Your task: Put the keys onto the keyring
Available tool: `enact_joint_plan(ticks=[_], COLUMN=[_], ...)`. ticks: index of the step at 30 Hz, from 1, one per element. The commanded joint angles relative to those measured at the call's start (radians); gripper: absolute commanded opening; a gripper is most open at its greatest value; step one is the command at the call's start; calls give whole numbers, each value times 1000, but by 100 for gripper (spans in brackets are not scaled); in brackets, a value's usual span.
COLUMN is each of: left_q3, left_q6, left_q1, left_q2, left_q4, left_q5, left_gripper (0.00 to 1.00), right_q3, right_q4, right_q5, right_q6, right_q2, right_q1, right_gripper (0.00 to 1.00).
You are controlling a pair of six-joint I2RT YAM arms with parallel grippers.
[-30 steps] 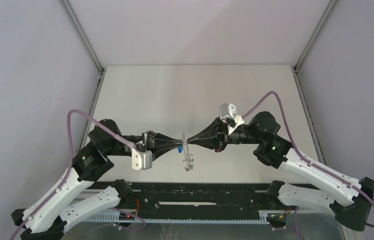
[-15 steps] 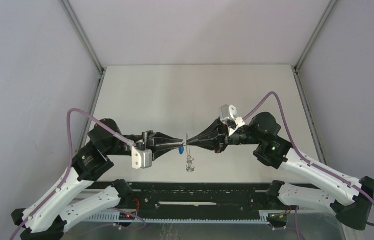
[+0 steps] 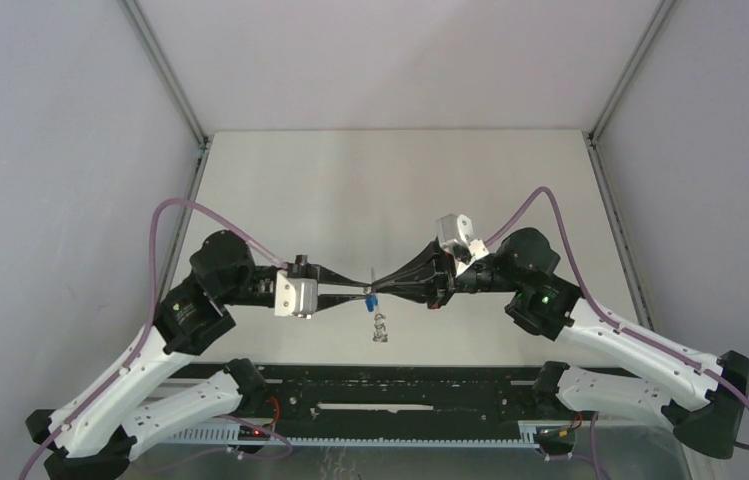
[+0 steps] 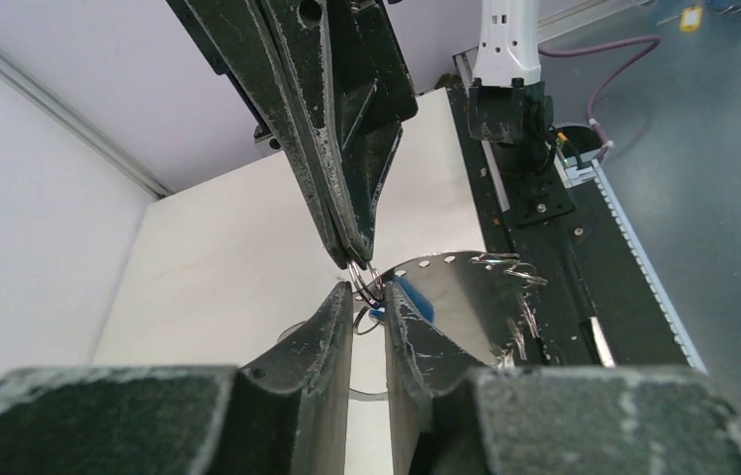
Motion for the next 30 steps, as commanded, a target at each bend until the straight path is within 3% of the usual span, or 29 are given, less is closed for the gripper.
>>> enact_joint_plan(ticks=[1,5,10,13,22,30], left_q3=[71,82,93,96,107,110], left_q6=[-54,-54,-63,-118,-315,-333], left_q1=[-1,2,13,16,26,26], left_q2=[-7,-13,-17,-11,15,19], left_q4=[-5,-11,-25,-5,8,7], left_q5=[5,7,20,2,-18,-9], left_gripper=[24,30,45,46,22,17], right_q3=[4,4,4,4,-22,-21], right_q4=[42,24,4,19,118,120], right_q5=[24,33,40,41,71,76], right_q6=[-34,-46,-75,-67,-52,-57], right_q2=[-28,-38,-50,-49,-33,-30], right_q1=[9,9,7,8,29,37], right_gripper=[0,0,0,0,0,0])
